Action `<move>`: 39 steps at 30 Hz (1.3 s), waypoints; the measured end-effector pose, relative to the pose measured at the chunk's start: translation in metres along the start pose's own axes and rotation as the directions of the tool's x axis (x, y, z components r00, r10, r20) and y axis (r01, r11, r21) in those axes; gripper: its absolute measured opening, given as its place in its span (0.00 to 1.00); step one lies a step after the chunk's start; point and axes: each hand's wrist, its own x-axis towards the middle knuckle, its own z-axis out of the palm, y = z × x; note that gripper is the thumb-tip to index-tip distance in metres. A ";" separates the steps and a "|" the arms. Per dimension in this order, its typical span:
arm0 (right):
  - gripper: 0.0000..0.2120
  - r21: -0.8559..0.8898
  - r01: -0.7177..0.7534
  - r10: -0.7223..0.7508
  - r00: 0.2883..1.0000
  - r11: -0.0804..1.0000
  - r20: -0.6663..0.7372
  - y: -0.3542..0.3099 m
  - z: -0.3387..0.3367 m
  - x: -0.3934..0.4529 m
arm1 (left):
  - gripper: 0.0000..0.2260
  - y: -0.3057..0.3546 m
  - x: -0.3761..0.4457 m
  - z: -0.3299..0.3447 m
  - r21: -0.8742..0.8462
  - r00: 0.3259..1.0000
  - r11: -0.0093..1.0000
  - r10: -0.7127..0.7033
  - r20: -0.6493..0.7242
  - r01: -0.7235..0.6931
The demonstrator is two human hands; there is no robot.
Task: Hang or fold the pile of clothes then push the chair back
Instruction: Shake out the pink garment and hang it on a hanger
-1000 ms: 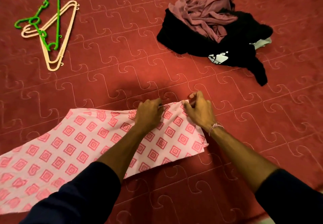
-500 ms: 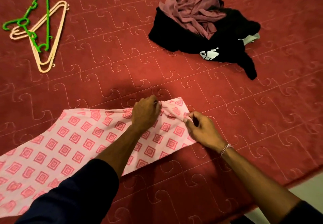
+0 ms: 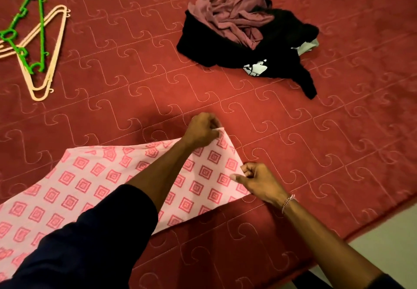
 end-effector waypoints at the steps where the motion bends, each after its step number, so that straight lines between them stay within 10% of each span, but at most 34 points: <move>1: 0.09 -0.002 -0.004 0.004 1.000 1.000 -0.014 0.000 0.000 -0.004 | 0.04 0.000 0.001 0.001 -0.050 0.998 0.999 0.006 -0.070 -0.010; 14: 0.10 -0.206 0.067 -0.075 0.997 0.976 -0.033 -0.002 0.002 -0.009 | 0.04 -0.018 0.006 0.030 -0.294 0.925 0.950 -0.019 -0.380 -0.101; 20: 0.10 -0.195 -0.032 -0.001 0.986 0.980 -0.167 -0.001 0.009 -0.006 | 0.02 -0.029 0.000 0.044 -0.110 0.898 0.977 0.120 -0.423 -0.183; 24: 0.22 -0.549 -0.161 -0.106 0.901 0.820 -0.422 0.006 0.017 -0.011 | 0.08 -0.032 -0.014 0.040 0.067 0.903 0.987 0.161 -0.399 -0.146; 28: 0.18 -0.622 0.049 -0.454 0.728 0.782 -0.513 -0.005 0.036 -0.013 | 0.13 -0.056 -0.040 0.020 0.258 0.875 0.959 0.222 -0.431 -0.116; 39: 0.11 -0.564 0.644 -0.765 0.643 0.517 0.032 -0.119 0.202 0.055 | 0.11 -0.180 -0.125 -0.110 0.633 0.893 0.766 0.198 -0.405 0.117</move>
